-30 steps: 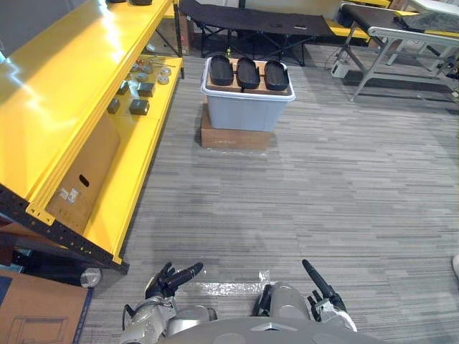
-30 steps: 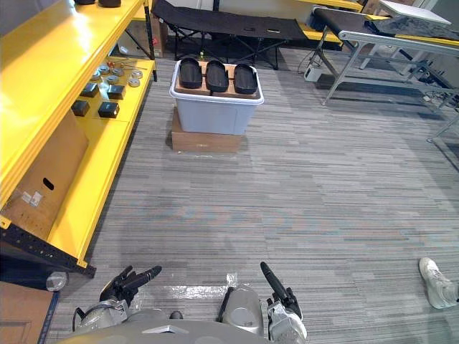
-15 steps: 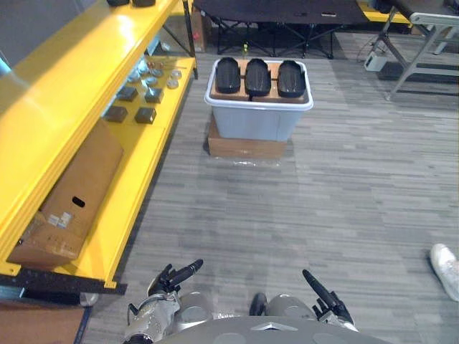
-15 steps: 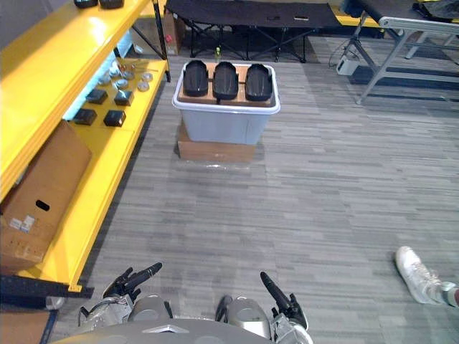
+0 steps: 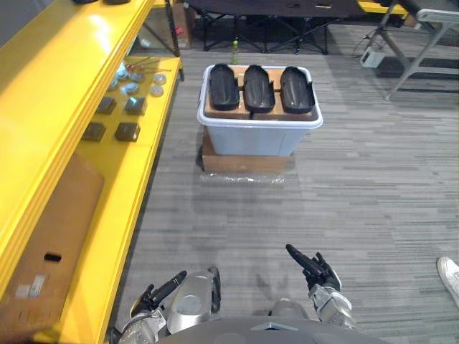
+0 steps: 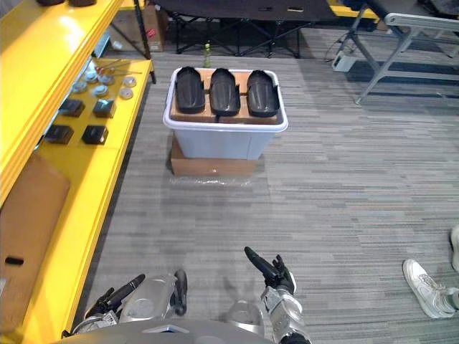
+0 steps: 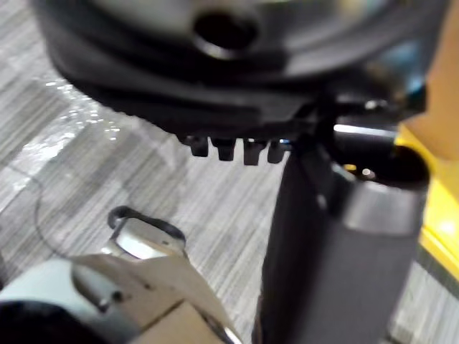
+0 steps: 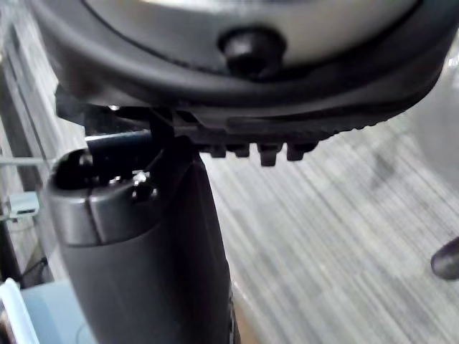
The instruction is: Walk over and take three plastic housings, then place them on the shelf
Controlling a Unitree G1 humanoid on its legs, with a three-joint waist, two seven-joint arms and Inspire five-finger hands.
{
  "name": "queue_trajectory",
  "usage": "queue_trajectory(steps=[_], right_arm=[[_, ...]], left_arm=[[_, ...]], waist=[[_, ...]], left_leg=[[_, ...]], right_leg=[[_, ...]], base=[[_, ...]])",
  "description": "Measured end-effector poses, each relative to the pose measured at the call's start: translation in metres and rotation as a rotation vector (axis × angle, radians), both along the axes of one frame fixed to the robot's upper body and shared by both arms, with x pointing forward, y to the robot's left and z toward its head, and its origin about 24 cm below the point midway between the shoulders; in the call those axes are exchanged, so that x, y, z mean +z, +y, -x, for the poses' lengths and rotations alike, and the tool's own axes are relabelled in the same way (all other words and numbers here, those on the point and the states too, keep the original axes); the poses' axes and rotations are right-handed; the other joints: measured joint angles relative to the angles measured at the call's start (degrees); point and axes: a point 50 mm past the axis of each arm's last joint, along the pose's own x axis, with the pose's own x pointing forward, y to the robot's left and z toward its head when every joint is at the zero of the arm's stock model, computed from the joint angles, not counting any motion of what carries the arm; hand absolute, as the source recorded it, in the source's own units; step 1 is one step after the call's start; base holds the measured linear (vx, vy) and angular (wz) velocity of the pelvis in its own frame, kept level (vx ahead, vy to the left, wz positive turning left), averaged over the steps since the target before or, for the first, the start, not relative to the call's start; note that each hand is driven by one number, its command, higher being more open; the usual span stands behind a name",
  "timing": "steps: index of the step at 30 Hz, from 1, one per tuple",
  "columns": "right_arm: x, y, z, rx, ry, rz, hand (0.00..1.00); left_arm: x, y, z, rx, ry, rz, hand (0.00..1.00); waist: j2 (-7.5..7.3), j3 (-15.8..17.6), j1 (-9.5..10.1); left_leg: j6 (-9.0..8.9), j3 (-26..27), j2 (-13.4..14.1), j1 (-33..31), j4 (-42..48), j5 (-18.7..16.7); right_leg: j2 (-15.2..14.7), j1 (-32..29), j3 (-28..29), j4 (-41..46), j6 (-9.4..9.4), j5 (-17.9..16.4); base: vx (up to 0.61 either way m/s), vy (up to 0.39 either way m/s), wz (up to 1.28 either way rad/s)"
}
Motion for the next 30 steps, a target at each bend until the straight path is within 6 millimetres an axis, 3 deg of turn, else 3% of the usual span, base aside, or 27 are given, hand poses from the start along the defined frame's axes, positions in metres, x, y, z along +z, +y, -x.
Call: queue_trajectory(steps=[2, 4, 6, 7, 8, 9, 10, 12, 14, 15, 17, 18, 20, 21, 22, 23, 26, 30], right_arm=[[-0.001, 0.001, 0.000, 0.012, 0.010, 0.006, 1.00], [0.002, 0.001, -0.008, 0.013, -0.011, 0.015, 1.00], [0.000, 0.001, -0.003, 0.011, 0.004, 0.013, 1.00], [-0.006, 0.003, 0.009, 0.005, 0.041, 0.003, 1.00], [-0.006, 0.004, 0.011, 0.008, 0.046, 0.002, 1.00], [-0.009, -0.002, 0.024, 0.007, 0.078, 0.016, 1.00], [-0.010, -0.007, 0.030, -0.021, 0.090, 0.021, 1.00], [-0.009, -0.013, 0.031, -0.043, 0.089, 0.028, 1.00], [-0.010, -0.016, 0.035, -0.070, 0.102, 0.029, 1.00], [-0.010, -0.020, 0.038, -0.081, 0.110, 0.038, 1.00], [-0.011, -0.024, 0.045, -0.082, 0.137, 0.059, 1.00], [-0.011, -0.027, 0.047, -0.096, 0.140, 0.062, 1.00], [-0.009, -0.028, 0.040, -0.105, 0.121, 0.060, 1.00], [-0.008, -0.028, 0.036, -0.103, 0.106, 0.063, 1.00], [-0.007, -0.029, 0.034, -0.102, 0.096, 0.070, 1.00], [-0.008, -0.020, 0.030, -0.093, 0.085, 0.053, 1.00], [-0.007, -0.010, 0.021, -0.019, 0.073, 0.056, 1.00], [0.001, -0.008, 0.005, 0.028, -0.010, 0.065, 1.00]], left_arm=[[0.001, -0.005, -0.006, -0.014, -0.016, 0.008, 1.00], [0.003, -0.009, -0.019, -0.040, -0.045, 0.012, 1.00], [0.005, -0.010, -0.027, -0.030, -0.069, 0.025, 1.00], [0.005, -0.008, -0.024, 0.005, -0.067, 0.037, 1.00], [0.005, -0.007, -0.024, 0.011, -0.066, 0.038, 1.00], [0.004, -0.009, -0.024, 0.032, -0.062, 0.042, 1.00], [0.003, -0.015, -0.021, 0.053, -0.063, 0.066, 1.00], [0.002, -0.022, -0.021, 0.092, -0.069, 0.100, 1.00], [0.003, -0.022, -0.023, 0.150, -0.094, 0.119, 1.00], [0.003, -0.022, -0.023, 0.173, -0.102, 0.121, 1.00], [0.002, -0.023, -0.022, 0.174, -0.100, 0.123, 1.00], [0.002, -0.024, -0.022, 0.170, -0.098, 0.125, 1.00], [0.002, -0.026, -0.022, 0.159, -0.092, 0.131, 1.00], [0.001, -0.027, -0.021, 0.151, -0.083, 0.136, 1.00], [0.000, -0.029, -0.019, 0.153, -0.076, 0.142, 1.00], [-0.001, -0.026, -0.016, 0.172, -0.069, 0.141, 1.00], [0.002, -0.018, -0.022, 0.163, -0.082, 0.115, 1.00], [0.004, -0.014, -0.028, 0.130, -0.085, 0.089, 1.00]], waist=[[1.32, -0.47, -0.62], [2.37, -0.67, -0.70], [1.11, -0.71, -0.61], [-0.87, -0.88, -0.63], [-1.34, -0.95, -0.65], [-0.54, -1.26, -0.95], [0.82, -2.46, -0.90], [2.40, -2.85, -1.11], [2.99, -2.68, -1.22], [3.44, -1.68, -1.69], [3.94, -1.26, -1.61], [4.04, -1.24, -1.18], [4.10, -1.26, -0.87], [4.44, -1.43, -0.73], [4.94, -1.58, -0.51], [3.69, -1.67, 0.04], [1.44, -1.06, 0.95], [0.42, -0.86, 0.78]], left_leg=[[-0.05, 0.13, 1.51, 3.80, -3.71, 0.00], [-1.49, 0.12, 3.21, 5.03, -5.74, -0.03], [-4.45, -0.05, 3.37, 6.93, -6.11, -1.67], [-7.22, -0.65, 2.40, 9.42, -5.67, -3.42], [-7.64, -0.92, 2.08, 9.71, -5.62, -3.88], [-8.55, -2.74, 2.86, 10.97, -4.77, -6.10], [-9.71, -3.00, 4.90, 10.67, -4.81, -7.26], [-10.32, -4.25, 7.50, 9.08, -0.49, -8.39], [-11.82, -7.12, 9.99, 1.48, 15.11, -6.21], [-12.09, -7.07, 12.46, -2.62, 25.46, -2.74], [-12.26, -4.67, 14.56, -5.36, 31.69, -2.66], [-12.32, -1.85, 14.43, -5.54, 28.32, -2.68], [-12.44, 0.36, 11.52, -5.30, 14.68, -2.28], [-12.99, -0.83, 8.75, -4.23, 1.43, 1.43], [-11.29, -1.80, 7.73, -3.83, -3.57, 5.67], [-9.66, -0.54, 6.10, -1.50, -7.55, 6.99], [-8.11, 0.59, 4.16, -0.70, -10.00, 7.48], [-7.02, -0.05, 2.46, 0.26, -9.97, 6.46]], right_leg=[[2.22, -2.83, -2.91, -8.65, -0.08, -1.15], [5.56, -6.18, -3.37, -21.67, 2.32, 0.73], [7.00, -8.57, -1.72, -33.94, 2.09, 9.65], [6.82, -8.82, 0.70, -36.45, 1.36, 18.52], [6.64, -8.85, 0.99, -36.19, 1.10, 19.99], [7.25, -8.97, 0.62, -32.41, -0.83, 19.92], [8.44, -9.72, -0.12, -31.09, -1.20, 16.58], [10.43, -9.38, -1.90, -30.49, -1.78, 13.44], [11.25, -7.22, -4.14, -30.82, -2.48, 11.65], [12.17, -2.97, -6.11, -32.91, -2.71, 10.96], [12.91, 3.20, -8.10, -36.51, -2.60, 10.82], [12.77, 5.74, -8.28, -38.38, -2.03, 11.10], [12.18, 7.11, -8.18, -40.36, -1.22, 11.47], [11.92, 6.64, -7.47, -40.44, -0.52, 11.42], [12.10, 6.31, -6.87, -40.42, -0.12, 11.25], [11.13, 6.28, -5.03, -41.28, 0.78, 11.47], [10.19, 6.31, -3.90, -43.71, 1.85, 12.34], [9.13, 7.51, -2.95, -44.68, 1.95, 12.42]], base=[[0.45, 0.070, -0.08], [0.33, 0.014, -0.07], [0.39, -0.097, 0.04], [0.35, -0.199, 0.11], [0.42, -0.263, 0.35], [0.33, -0.242, 0.28], [0.32, -0.227, 0.25], [0.28, -0.205, 0.17], [0.25, -0.217, 0.47], [0.28, -0.188, 0.73], [0.28, -0.142, 0.55], [0.24, -0.054, 0.06], [0.23, 0.023, -0.10], [0.17, 0.079, -0.16], [0.22, 0.101, -0.32], [0.22, 0.082, -0.35], [0.25, 0.052, -0.24], [0.15, 0.056, -0.05]])
